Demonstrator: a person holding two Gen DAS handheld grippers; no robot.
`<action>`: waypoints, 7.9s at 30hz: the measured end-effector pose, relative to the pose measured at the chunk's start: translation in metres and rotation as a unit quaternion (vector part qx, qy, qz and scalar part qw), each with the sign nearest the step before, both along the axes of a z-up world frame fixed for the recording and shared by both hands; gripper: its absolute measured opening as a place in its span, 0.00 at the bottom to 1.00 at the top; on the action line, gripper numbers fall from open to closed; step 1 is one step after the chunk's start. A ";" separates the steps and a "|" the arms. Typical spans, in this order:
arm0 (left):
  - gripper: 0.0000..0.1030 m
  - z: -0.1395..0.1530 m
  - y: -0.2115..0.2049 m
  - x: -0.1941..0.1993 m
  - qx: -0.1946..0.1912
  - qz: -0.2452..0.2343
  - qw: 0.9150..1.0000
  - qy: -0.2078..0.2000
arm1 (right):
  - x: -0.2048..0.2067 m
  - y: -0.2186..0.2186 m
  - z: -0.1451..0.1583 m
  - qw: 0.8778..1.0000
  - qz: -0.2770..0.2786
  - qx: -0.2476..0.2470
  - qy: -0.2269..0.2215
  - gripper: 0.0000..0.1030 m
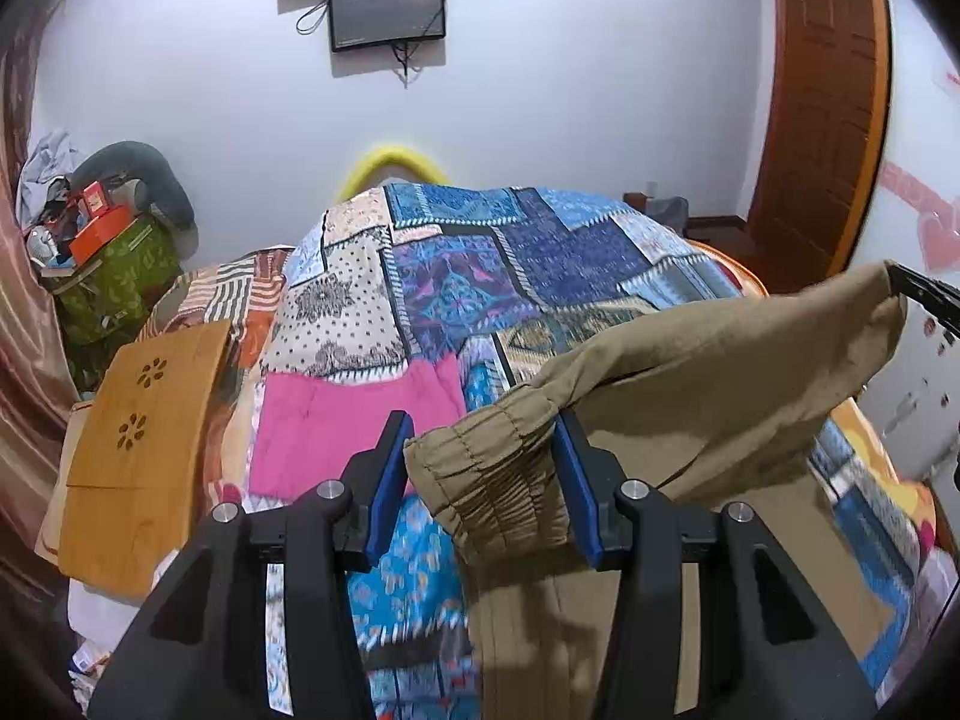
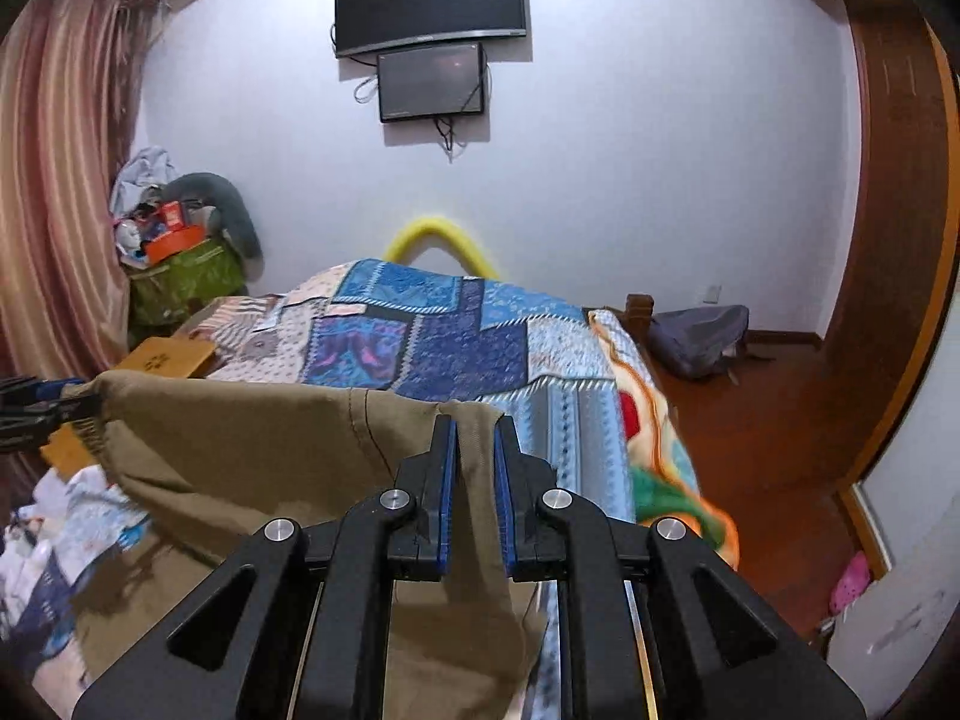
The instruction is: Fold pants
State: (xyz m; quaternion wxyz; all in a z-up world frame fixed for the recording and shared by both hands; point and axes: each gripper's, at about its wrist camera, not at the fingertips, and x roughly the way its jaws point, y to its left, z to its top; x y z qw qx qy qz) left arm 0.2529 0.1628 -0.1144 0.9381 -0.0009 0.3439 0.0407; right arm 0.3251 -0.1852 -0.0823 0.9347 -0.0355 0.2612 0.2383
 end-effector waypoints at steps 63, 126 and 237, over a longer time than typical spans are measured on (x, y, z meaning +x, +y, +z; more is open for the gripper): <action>0.61 -0.088 -0.118 -0.114 0.012 -0.162 0.976 0.145 | -0.167 0.110 -0.127 0.958 0.229 -0.086 0.150 0.08; 0.69 -0.074 -0.002 -0.083 -0.011 0.027 0.991 0.130 | -0.144 -0.030 -0.121 0.976 0.035 -0.010 0.216 0.46; 0.78 -0.131 -0.002 -0.096 -0.373 0.060 0.909 0.174 | -0.144 0.105 -0.141 0.964 0.160 -0.072 0.200 0.73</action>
